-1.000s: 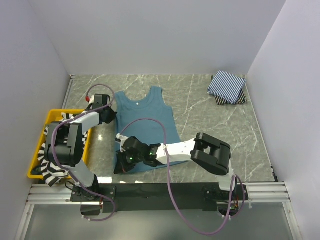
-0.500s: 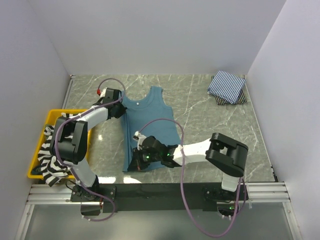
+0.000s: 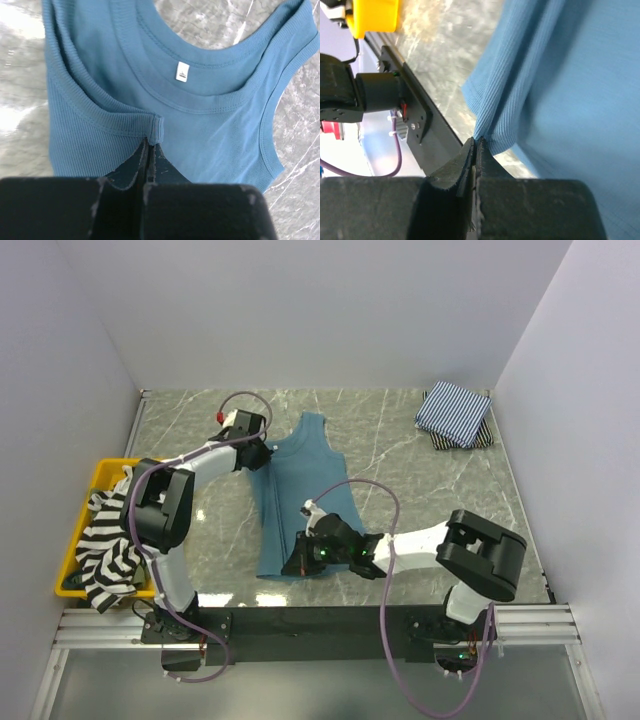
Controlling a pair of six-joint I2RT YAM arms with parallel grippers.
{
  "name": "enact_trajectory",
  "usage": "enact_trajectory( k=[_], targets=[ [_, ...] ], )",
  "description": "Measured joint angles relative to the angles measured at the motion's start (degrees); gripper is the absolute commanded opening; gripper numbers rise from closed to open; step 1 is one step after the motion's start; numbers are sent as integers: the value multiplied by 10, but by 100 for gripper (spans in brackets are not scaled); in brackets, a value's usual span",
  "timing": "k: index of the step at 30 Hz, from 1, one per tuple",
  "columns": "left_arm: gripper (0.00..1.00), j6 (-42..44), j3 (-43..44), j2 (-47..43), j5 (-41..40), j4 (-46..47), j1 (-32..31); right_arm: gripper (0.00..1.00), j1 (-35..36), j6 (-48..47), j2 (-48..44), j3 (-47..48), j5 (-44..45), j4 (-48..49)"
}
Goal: Fold and stack the tank tops
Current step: Fold the tank top
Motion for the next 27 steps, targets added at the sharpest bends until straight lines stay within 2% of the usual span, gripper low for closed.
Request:
enact_trajectory(
  k=[9,27],
  targets=[
    [1,-5,30,29,-6,-2,-20,0,-23,16,-47,-62,20,19],
    [1,-5,70,73,-16,-25,-51,0,-33,38,-52,-127,38,62]
  ],
)
